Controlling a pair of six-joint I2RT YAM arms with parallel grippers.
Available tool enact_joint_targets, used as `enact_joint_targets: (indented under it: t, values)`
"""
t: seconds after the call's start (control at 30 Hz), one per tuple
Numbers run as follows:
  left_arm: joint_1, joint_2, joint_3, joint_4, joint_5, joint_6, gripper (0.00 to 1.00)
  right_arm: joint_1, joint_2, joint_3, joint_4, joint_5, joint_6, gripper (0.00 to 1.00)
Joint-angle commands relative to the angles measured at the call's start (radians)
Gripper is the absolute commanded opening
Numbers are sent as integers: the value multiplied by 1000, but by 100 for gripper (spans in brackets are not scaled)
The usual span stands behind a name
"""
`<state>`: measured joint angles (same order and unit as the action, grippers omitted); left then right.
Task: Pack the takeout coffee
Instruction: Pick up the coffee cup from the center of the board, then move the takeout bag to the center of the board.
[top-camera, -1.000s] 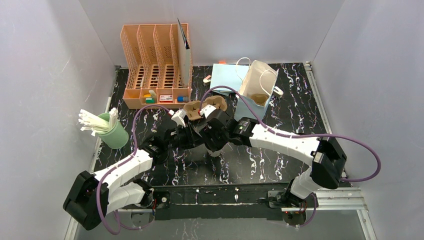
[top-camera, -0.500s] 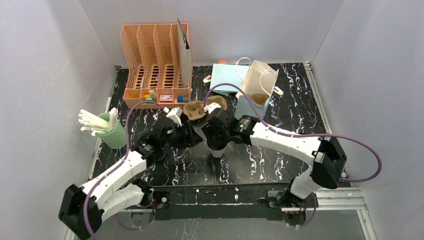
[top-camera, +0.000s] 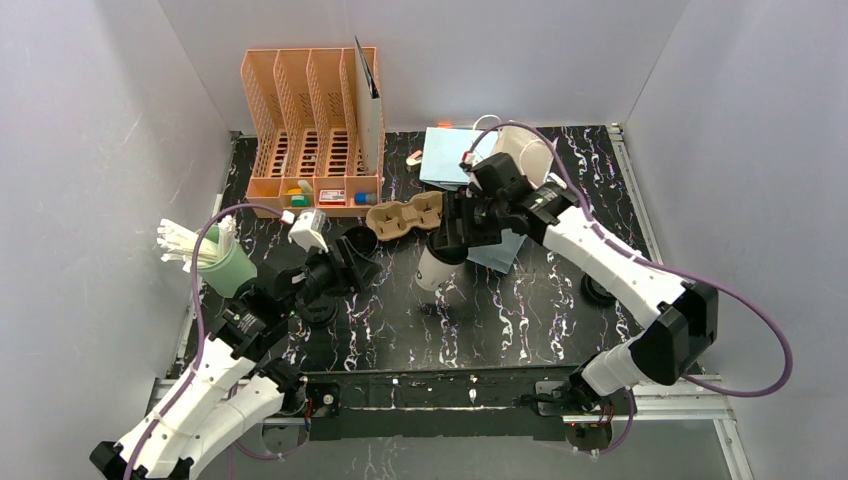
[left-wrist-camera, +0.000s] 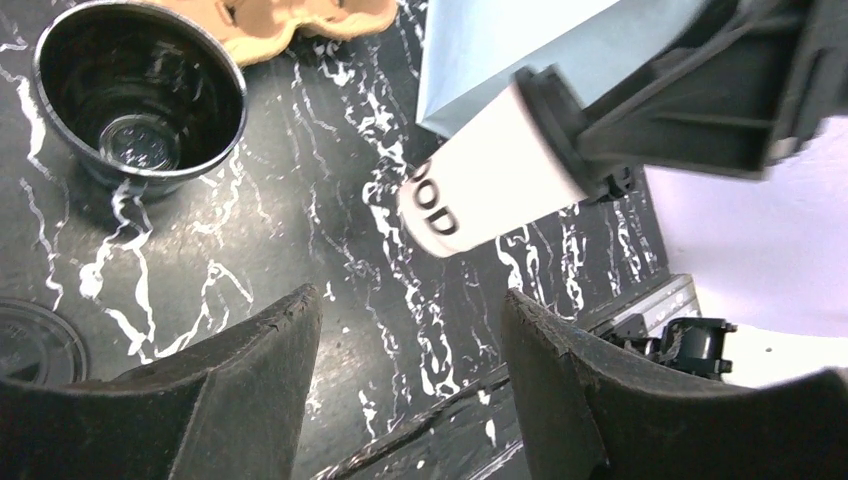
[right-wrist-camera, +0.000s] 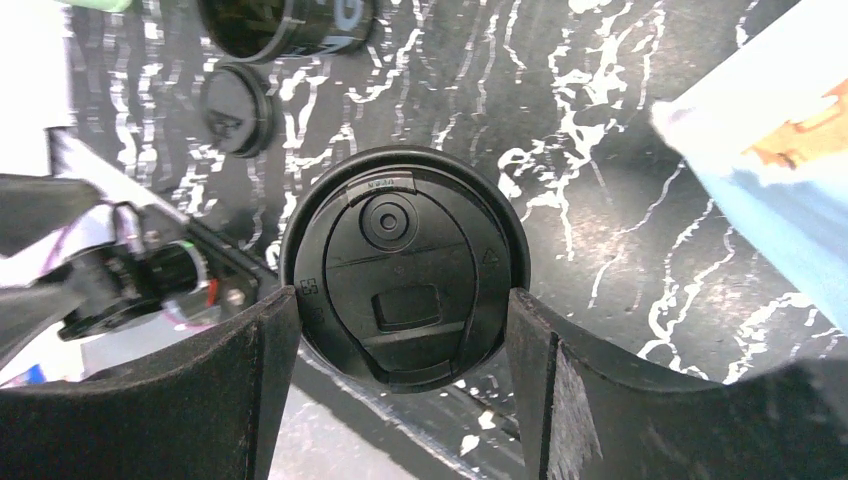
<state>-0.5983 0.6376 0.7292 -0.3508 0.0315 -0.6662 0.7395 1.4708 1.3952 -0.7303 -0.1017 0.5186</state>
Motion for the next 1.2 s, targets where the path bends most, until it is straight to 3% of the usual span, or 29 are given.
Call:
enact_joint_targets:
  t: [0.0, 0.17, 0.3, 0.5, 0.67, 0.83, 1.17]
  values:
    - [0, -36, -1, -75, -58, 8, 64, -47, -76, 52, 46, -221, 48, 49]
    - [0, -27, 20, -102, -79, 36, 64, -49, -113, 83, 79, -248, 34, 47]
    - [0, 3, 40, -87, -85, 65, 64, -49, -168, 172, 90, -157, -27, 44]
    - [0, 148, 133, 27, 1, 158, 66, -49, -183, 431, 9, 116, -154, 38]
    - [0, 311, 232, 193, 133, 207, 78, -49, -216, 491, 0, 434, -235, 36]
    - [-3, 533, 369, 306, 204, 235, 81, -49, -229, 481, -14, 677, -272, 34]
    - [-52, 940, 695, 441, 218, 254, 79, -48, -202, 417, -73, 704, -228, 34]
